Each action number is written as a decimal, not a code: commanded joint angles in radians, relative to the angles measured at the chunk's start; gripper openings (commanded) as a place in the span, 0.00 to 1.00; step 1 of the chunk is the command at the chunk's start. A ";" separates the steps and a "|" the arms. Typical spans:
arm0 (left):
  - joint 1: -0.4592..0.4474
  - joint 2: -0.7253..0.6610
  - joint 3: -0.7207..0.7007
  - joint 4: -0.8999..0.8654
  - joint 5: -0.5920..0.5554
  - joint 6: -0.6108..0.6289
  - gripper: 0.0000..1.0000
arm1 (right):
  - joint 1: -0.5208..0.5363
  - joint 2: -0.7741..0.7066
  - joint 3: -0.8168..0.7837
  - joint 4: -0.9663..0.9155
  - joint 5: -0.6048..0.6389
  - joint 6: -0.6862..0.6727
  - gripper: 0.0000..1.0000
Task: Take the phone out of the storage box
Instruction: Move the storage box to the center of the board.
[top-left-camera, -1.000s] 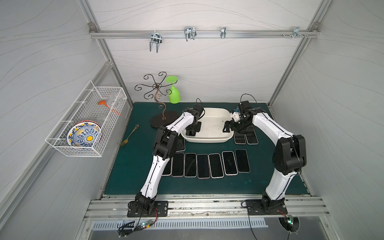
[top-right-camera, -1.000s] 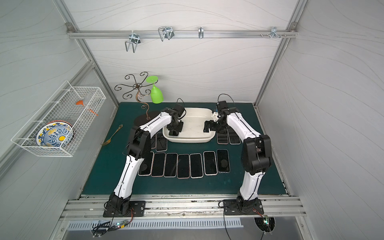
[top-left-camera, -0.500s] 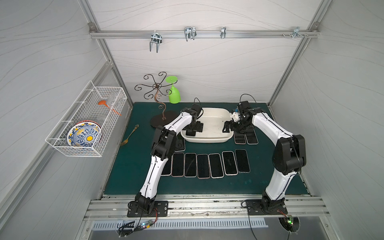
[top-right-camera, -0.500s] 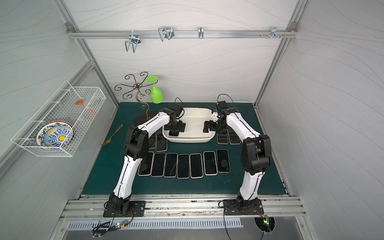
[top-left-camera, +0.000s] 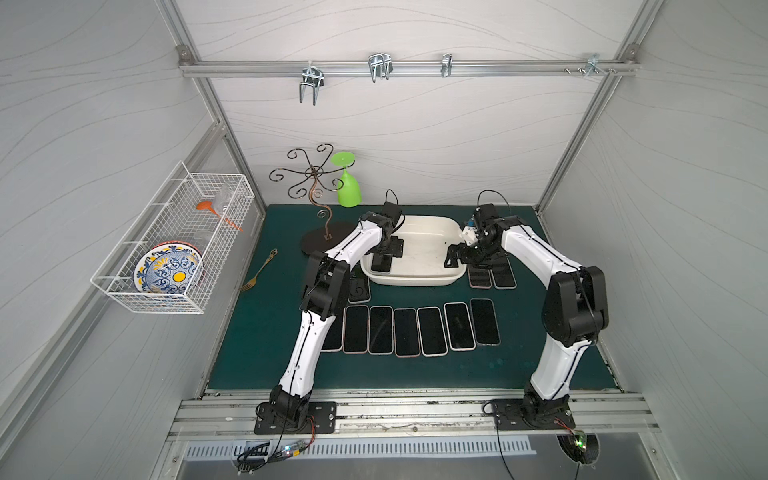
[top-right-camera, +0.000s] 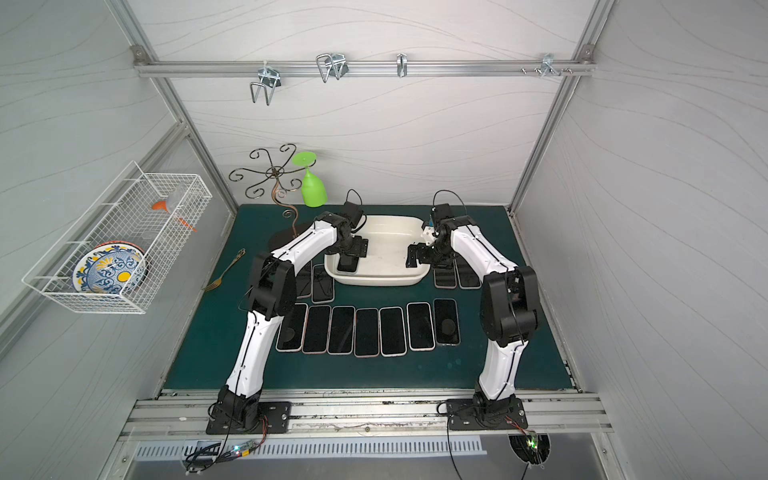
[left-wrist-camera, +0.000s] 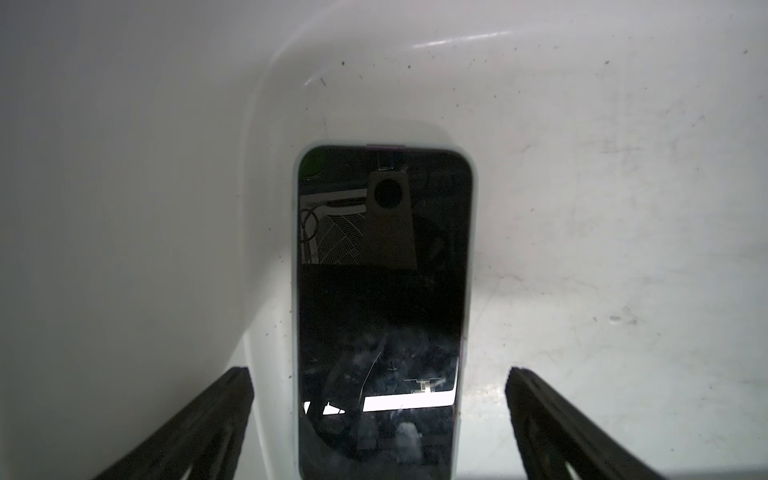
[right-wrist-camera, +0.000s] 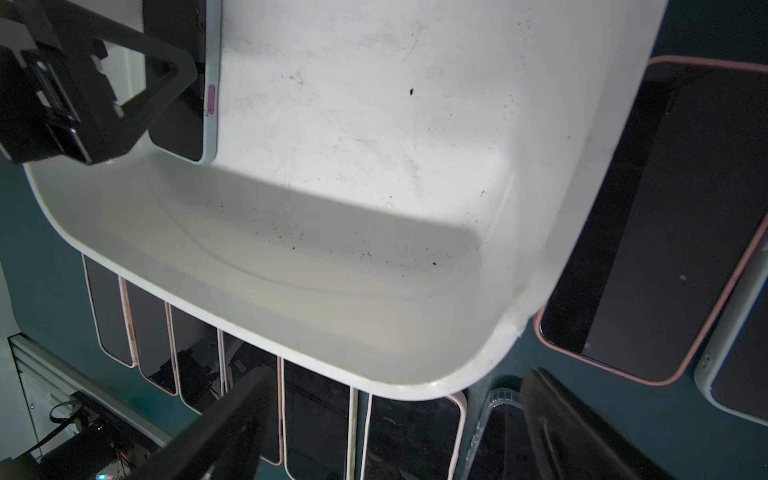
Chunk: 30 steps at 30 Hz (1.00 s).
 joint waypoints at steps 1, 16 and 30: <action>0.022 0.069 0.016 -0.025 -0.044 -0.028 1.00 | 0.008 0.016 0.003 -0.015 -0.010 -0.018 0.99; 0.023 0.152 0.025 -0.062 0.027 -0.079 1.00 | 0.007 0.025 -0.025 -0.008 -0.009 -0.022 0.99; 0.024 0.177 0.045 -0.090 0.198 -0.054 0.81 | 0.009 0.015 -0.033 -0.001 -0.005 -0.017 0.99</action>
